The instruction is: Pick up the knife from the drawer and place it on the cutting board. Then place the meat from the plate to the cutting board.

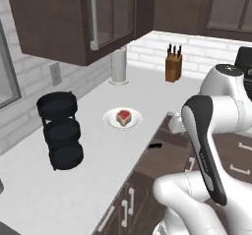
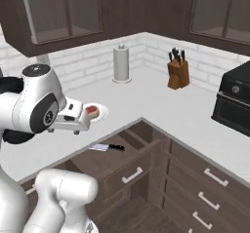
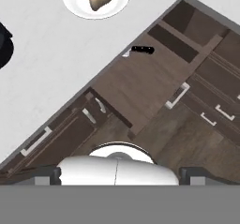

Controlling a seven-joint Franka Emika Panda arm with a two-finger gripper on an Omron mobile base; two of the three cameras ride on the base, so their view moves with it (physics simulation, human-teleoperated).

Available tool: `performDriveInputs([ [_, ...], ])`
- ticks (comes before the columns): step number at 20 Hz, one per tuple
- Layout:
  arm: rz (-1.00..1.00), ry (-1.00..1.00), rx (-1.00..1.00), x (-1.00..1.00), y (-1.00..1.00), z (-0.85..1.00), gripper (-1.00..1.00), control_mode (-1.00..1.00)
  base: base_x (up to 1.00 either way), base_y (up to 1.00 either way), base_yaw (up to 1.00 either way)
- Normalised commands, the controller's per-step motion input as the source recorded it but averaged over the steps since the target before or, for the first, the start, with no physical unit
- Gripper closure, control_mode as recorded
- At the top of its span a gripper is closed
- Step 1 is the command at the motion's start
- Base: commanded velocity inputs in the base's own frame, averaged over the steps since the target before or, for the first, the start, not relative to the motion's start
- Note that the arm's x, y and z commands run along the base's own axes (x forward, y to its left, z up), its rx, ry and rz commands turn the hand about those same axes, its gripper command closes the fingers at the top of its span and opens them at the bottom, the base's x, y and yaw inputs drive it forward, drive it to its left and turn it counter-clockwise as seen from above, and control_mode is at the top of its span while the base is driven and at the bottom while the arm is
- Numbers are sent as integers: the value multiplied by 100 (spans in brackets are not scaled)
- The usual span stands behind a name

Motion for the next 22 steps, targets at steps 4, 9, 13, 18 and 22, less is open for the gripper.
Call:
performDriveInputs([
  [4, 0, 0, 0, 0, 0, 0, -100, 100, -18, 37, -39],
  [9, 0, 0, 0, 0, 0, 0, -100, 100, 0, 13, -25],
  [13, 0, 0, 0, 0, 0, 0, -100, 100, -18, 18, -19],
  [18, -22, -1, 1, -6, 5, -13, -100, -100, 0, 0, 0],
  [22, -11, 1, 0, 27, -18, -55, -100, -100, 0, 0, 0],
])
